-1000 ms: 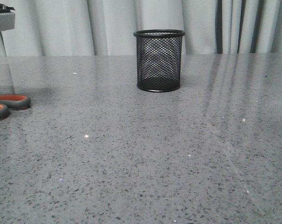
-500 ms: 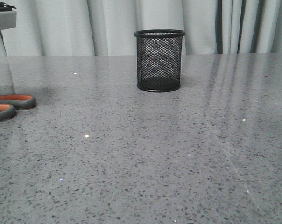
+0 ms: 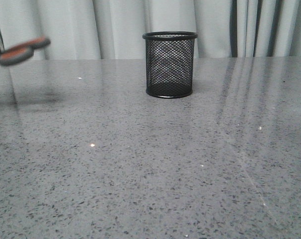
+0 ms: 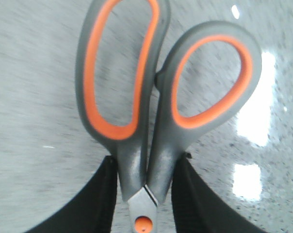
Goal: Put scissors into bucket
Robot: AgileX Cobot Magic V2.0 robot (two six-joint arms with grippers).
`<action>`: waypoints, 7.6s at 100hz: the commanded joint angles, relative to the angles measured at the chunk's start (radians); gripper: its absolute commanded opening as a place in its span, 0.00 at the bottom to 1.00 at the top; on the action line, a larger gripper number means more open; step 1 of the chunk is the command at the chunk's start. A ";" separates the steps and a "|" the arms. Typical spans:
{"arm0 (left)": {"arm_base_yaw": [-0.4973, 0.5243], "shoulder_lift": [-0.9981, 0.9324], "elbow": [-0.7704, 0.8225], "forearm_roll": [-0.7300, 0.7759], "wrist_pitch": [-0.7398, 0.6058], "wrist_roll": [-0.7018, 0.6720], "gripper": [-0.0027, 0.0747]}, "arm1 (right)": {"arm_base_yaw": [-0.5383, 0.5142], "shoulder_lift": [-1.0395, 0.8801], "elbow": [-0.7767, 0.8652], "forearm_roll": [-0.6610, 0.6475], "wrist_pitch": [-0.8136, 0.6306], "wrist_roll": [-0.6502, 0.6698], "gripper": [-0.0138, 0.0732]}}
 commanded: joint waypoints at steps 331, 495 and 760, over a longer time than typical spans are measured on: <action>-0.089 -0.374 -0.381 0.049 -0.128 -0.955 0.63 | 0.001 0.400 -0.551 0.144 -0.098 -0.193 0.10; 0.007 -0.390 -0.381 0.027 -0.118 -0.962 0.62 | -0.045 0.869 -1.130 0.094 0.339 -0.129 0.53; 0.040 -1.580 1.401 0.263 -1.206 -1.572 0.01 | -0.060 -0.641 0.613 0.145 -0.755 -0.114 0.10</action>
